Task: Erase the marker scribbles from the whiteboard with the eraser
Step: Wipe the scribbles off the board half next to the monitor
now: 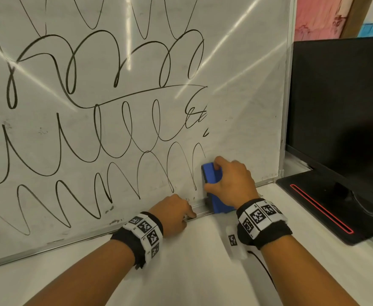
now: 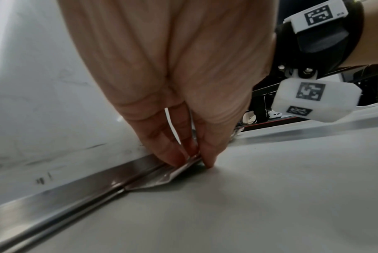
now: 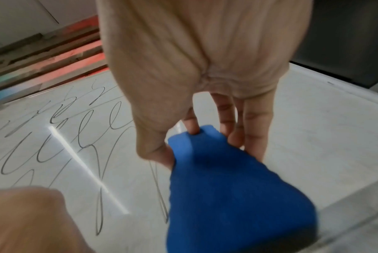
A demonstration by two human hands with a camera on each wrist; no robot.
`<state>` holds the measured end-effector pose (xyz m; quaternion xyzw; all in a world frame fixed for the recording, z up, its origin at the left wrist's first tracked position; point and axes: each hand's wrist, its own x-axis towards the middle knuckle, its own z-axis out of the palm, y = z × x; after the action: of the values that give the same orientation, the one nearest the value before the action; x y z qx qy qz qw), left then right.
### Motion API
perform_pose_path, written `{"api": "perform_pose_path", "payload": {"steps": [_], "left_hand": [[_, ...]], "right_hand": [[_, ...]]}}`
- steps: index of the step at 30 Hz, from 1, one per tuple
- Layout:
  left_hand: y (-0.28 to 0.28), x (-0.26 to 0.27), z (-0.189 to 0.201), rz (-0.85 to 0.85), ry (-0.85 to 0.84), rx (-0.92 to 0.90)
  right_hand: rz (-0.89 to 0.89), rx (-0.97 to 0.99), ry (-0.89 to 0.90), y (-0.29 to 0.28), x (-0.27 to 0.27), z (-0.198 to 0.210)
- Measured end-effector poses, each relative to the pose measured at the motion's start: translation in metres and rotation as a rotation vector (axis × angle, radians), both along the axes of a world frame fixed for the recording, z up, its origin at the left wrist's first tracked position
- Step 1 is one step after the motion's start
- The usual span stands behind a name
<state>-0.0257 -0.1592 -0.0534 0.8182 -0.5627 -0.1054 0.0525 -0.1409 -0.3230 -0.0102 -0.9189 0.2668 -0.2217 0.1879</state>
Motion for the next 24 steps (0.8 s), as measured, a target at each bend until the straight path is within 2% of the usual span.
{"api": "perform_pose_path", "payload": {"steps": [2,4,11,17,19,24], "left_hand": [[0.0,-0.001,-0.001,0.005,-0.003,0.013],[0.0,-0.001,0.0,0.001,-0.014,0.025],[0.002,0.002,0.001,0.005,-0.003,0.036],[0.006,0.003,0.004,0.003,0.009,-0.008],[0.006,0.002,0.006,0.019,0.032,-0.011],[0.006,0.002,0.011,0.055,0.075,-0.003]], "right_hand": [[-0.03,-0.01,-0.094,0.0,0.005,0.008],[-0.039,-0.007,-0.113,0.001,0.009,0.014],[0.031,0.054,0.138,-0.001,0.001,0.009],[-0.024,-0.017,-0.147,0.004,0.014,0.02],[-0.01,-0.015,-0.187,0.007,0.018,0.024],[-0.001,-0.003,-0.032,0.008,0.016,0.02]]}}
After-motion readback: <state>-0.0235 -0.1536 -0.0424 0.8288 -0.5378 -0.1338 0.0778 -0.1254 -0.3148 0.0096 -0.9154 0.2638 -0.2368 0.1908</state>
